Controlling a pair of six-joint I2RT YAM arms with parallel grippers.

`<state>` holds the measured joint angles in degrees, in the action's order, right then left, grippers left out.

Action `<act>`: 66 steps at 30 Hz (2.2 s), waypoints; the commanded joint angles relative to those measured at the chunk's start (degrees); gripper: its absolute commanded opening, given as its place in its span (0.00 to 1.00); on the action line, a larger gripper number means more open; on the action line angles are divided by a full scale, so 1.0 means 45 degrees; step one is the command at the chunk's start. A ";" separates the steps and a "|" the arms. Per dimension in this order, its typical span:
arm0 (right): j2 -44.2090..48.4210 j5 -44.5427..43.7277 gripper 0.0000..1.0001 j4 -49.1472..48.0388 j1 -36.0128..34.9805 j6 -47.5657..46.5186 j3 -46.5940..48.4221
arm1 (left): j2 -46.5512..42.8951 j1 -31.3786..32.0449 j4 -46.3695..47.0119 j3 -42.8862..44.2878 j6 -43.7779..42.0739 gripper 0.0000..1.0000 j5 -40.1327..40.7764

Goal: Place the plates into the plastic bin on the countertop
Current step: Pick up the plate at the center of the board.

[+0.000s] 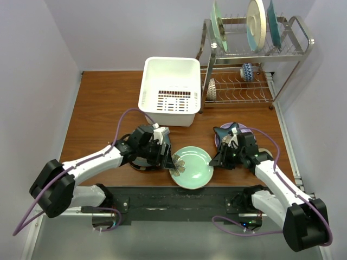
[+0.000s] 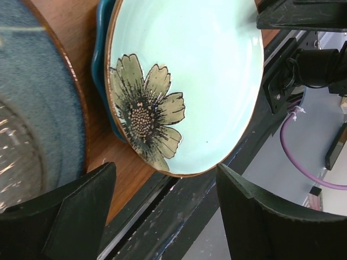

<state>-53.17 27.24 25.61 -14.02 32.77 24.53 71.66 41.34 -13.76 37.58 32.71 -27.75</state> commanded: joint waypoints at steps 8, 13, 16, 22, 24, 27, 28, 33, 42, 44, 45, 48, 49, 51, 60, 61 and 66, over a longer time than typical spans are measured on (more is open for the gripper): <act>0.0057 -0.0449 0.18 -0.1081 -0.0204 0.0412 -0.0452 | 0.0697 0.0481 0.1065 -0.0012 0.0661 0.78 0.0092; 0.0486 -0.0526 0.00 -0.0828 -0.0204 0.0334 -0.0219 | 0.0834 0.0500 0.1183 -0.0031 0.0856 0.78 0.0131; 0.1031 -0.0878 0.00 -0.0223 -0.0224 0.0276 0.0229 | 0.0698 0.0520 0.1183 -0.0051 0.0973 0.78 0.0228; 0.1853 -0.1288 0.00 0.1047 -0.0204 0.0080 0.1245 | 0.0229 0.0540 0.1241 -0.0071 0.1149 0.78 0.0541; 0.1912 -0.1366 0.00 0.1438 -0.0185 0.0002 0.1403 | 0.0209 0.0540 0.1377 -0.0148 0.1266 0.78 0.0522; 0.2069 -0.1483 0.00 0.1848 -0.0204 -0.0057 0.1598 | 0.0248 0.0559 0.1962 -0.0343 0.1538 0.76 0.0307; 0.2146 -0.1542 0.00 0.1926 -0.0204 -0.0057 0.1637 | 0.0248 0.0598 0.2292 -0.0383 0.1637 0.75 0.0287; 0.2420 -0.1855 0.00 0.2552 -0.0204 -0.0193 0.1638 | 0.0695 0.1026 0.2862 -0.0520 0.1989 0.69 0.0326; 0.3123 -0.2929 0.00 0.3626 -0.0185 0.0080 0.2068 | 0.1770 0.1632 0.3546 -0.0227 0.2203 0.66 0.1418; 0.3240 -0.3046 0.00 0.3704 -0.0204 0.0157 0.2067 | 0.1907 0.1730 0.3332 -0.0032 0.2204 0.66 0.2099; 0.3279 -0.3066 0.00 0.3685 -0.0204 0.0178 0.2048 | 0.2024 0.1847 0.3273 0.0046 0.2185 0.66 0.2278; 0.3319 -0.3086 0.00 0.3646 -0.0204 0.0236 0.2009 | 0.2395 0.2081 0.2671 0.0378 0.2282 0.66 0.3078; 0.3299 -0.3086 0.00 0.3665 -0.0204 0.0236 0.2028 | 0.2512 0.2160 0.2435 0.0572 0.2263 0.67 0.3235; 0.3260 -0.3066 0.00 0.3646 -0.0204 0.0256 0.2009 | 0.2863 0.2432 0.2258 0.0749 0.2301 0.67 0.3665; 0.3260 -0.2520 0.00 0.3061 -0.0204 0.0685 0.1308 | 0.4388 0.3253 0.2295 0.1336 0.2653 0.58 0.4037; 0.3299 -0.2249 0.00 0.2809 -0.0204 0.0918 0.1132 | 0.4485 0.3274 0.2334 0.1336 0.2673 0.56 0.3979; 0.3728 -0.1738 0.07 0.2123 -0.0204 0.1583 0.0019 | 0.4857 0.3313 0.2393 0.1317 0.2673 0.56 0.3900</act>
<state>-37.04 13.28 41.15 -14.44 34.41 28.40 88.84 54.22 -2.70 44.14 43.99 -9.34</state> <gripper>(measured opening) 0.049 0.556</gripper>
